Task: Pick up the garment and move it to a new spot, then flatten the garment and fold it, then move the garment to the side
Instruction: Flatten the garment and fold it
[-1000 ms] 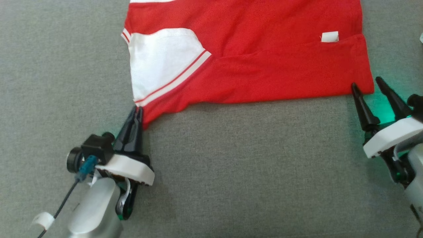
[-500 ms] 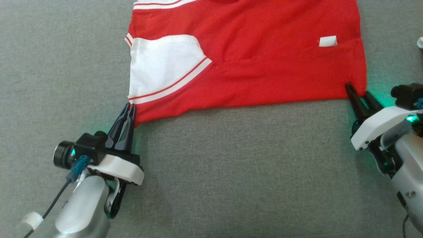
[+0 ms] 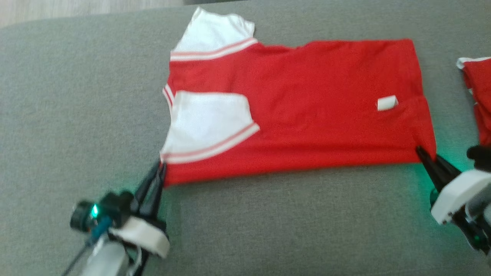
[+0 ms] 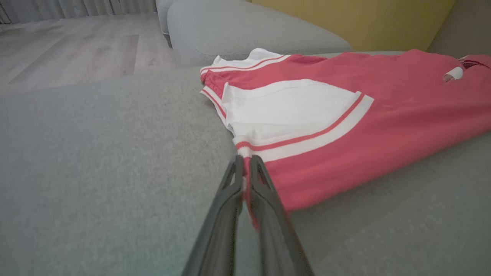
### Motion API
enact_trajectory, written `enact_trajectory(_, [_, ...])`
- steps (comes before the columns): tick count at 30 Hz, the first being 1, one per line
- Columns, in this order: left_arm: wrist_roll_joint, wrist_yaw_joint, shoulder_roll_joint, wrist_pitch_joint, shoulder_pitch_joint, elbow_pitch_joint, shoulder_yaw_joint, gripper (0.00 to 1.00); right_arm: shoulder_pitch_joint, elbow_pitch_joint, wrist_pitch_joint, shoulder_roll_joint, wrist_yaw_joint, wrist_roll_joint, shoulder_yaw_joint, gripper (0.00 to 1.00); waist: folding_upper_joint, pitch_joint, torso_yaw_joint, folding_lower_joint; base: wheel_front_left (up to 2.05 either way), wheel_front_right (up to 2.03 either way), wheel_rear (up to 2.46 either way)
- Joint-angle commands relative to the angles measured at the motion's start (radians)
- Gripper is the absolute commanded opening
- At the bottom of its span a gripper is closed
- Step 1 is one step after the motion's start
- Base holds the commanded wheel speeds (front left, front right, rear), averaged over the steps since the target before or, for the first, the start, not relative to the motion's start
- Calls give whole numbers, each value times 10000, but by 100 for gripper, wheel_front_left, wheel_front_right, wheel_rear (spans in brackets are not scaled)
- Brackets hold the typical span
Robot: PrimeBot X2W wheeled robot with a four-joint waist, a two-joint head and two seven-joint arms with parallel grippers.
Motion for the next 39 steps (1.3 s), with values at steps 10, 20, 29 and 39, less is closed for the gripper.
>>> enact_trajectory(10, [-5,557,585,515,1741,-1939,-38,0,1755,-757,-264,-1015,-7,-120,-423,0,-1,-282,-89,1,0,0,0])
enact_trajectory(20, [-281,675,559,867,2142,-2482,-140,100,2306,-831,-249,-577,-7,-683,-1689,100,-1,-314,-53,1,0,0,0])
enact_trajectory(29, [60,361,1078,1478,432,-3069,-36,100,2567,-1884,-598,-111,-7,-1896,-3020,100,-1,10,-193,1,0,0,0])
enact_trajectory(39, [-761,-776,1863,4374,-4165,-3156,-93,100,2246,-3431,103,451,-7,-2910,-3646,100,-1,1065,-1093,1,0,0,0])
